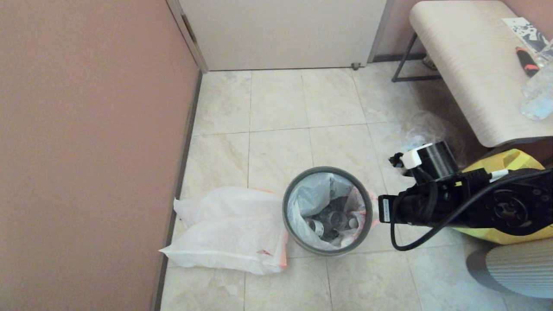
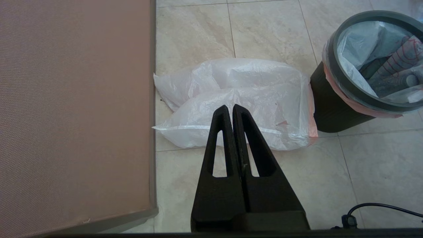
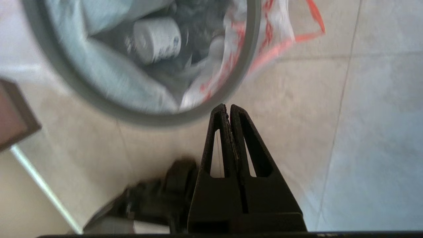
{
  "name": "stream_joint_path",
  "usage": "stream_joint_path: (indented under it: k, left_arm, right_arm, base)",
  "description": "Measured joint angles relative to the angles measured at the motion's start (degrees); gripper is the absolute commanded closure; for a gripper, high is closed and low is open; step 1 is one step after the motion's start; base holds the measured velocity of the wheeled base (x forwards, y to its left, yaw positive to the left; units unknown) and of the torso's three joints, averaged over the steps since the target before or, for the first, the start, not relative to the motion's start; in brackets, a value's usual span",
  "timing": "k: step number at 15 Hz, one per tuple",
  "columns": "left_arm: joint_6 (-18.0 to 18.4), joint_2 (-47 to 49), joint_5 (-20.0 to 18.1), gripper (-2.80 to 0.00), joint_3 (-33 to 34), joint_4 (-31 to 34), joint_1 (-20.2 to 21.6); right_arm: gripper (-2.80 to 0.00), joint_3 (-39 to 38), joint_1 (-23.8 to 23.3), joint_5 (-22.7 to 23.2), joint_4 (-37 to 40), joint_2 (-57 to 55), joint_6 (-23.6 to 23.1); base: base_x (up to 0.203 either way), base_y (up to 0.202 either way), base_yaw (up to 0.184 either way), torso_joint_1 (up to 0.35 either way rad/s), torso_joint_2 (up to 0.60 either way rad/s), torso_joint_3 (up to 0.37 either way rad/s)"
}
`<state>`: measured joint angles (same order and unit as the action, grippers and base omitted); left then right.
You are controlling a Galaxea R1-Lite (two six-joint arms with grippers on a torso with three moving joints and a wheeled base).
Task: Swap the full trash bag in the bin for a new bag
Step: Place the trash can ring on the floor
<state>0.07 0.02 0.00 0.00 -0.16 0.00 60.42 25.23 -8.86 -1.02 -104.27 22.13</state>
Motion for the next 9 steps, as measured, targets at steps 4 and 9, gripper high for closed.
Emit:
stream_joint_path:
  k: [4,9]
  left_arm:
    - [0.0,0.0,0.0,0.0,0.0,0.0,0.0]
    - [0.0,0.0,0.0,0.0,0.0,0.0,0.0]
  right_arm:
    - [-2.8,1.5,-2.4,-0.1,-11.0,-10.9,-3.8]
    - [0.0,7.3,-8.0,0.5,-16.4,-19.4,-6.9]
  base:
    - [0.0,0.0,0.0,0.0,0.0,0.0]
    - [0.0,0.0,0.0,0.0,0.0,0.0]
